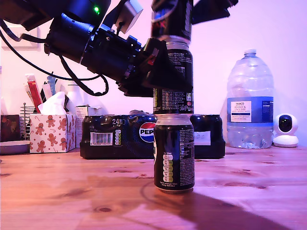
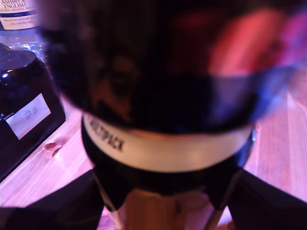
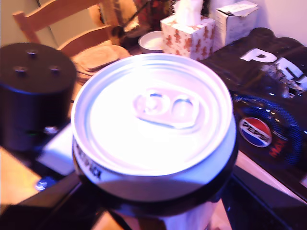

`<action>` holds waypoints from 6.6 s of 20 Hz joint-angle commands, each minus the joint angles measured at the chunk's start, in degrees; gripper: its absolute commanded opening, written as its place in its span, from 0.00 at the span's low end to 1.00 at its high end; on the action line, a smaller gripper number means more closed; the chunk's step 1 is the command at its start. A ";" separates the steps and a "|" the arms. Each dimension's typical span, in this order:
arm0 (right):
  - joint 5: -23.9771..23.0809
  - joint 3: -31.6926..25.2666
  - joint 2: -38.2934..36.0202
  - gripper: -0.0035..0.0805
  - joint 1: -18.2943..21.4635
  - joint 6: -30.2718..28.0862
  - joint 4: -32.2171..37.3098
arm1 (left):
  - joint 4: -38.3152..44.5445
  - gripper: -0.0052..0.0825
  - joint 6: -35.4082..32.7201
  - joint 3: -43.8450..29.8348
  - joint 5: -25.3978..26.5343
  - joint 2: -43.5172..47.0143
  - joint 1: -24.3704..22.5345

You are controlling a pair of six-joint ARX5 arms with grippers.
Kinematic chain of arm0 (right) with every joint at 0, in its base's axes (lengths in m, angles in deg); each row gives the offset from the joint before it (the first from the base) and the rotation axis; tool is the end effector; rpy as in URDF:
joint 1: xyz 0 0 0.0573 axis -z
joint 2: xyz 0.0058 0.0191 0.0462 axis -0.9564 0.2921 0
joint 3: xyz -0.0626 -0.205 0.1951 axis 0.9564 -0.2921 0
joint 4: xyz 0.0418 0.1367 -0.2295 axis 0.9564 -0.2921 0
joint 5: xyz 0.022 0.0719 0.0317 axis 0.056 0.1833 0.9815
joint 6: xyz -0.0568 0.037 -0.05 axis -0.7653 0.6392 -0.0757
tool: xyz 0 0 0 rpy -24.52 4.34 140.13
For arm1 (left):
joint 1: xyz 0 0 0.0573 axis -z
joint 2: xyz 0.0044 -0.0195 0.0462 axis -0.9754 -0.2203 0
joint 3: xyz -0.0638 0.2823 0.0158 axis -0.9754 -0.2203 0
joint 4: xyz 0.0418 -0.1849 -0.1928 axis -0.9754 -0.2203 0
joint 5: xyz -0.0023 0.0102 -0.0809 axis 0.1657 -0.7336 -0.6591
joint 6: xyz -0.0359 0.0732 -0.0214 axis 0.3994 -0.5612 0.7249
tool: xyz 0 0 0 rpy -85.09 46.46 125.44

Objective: Stack up the Pepsi cans on top of each other

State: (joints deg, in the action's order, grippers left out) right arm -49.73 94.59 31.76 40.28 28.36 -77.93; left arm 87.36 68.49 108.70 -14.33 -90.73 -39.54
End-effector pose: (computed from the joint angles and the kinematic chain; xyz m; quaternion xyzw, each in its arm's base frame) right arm 0.2677 0.1967 0.3449 -0.0797 0.2011 0.4214 0.8807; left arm 0.2913 -0.2699 0.2112 0.0829 0.1778 -0.5581 0.8063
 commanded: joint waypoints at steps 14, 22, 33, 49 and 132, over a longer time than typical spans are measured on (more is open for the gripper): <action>-1.01 1.40 -0.39 0.67 -1.36 -1.03 1.03 | -1.22 0.53 -0.98 -0.87 0.24 -0.94 0.15; -1.05 1.42 -0.39 0.69 -1.70 -1.05 1.05 | -1.18 0.60 -1.01 -0.87 0.24 -0.94 0.15; -1.03 1.42 -0.39 0.80 -1.73 -1.03 0.98 | -1.18 0.79 -1.42 -0.87 0.24 -0.94 0.15; -1.05 1.44 -0.39 0.80 -1.75 0.81 -0.55 | -1.62 0.79 -1.40 -0.87 0.22 -0.94 0.15; -7.19 2.40 -4.90 0.86 -3.63 -4.20 -5.68 | -1.55 0.79 -1.42 -0.90 1.95 -0.94 0.15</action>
State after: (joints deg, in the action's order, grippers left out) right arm -56.84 96.01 27.41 37.22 24.12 -83.77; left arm 86.92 67.31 108.70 -13.15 -90.69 -39.54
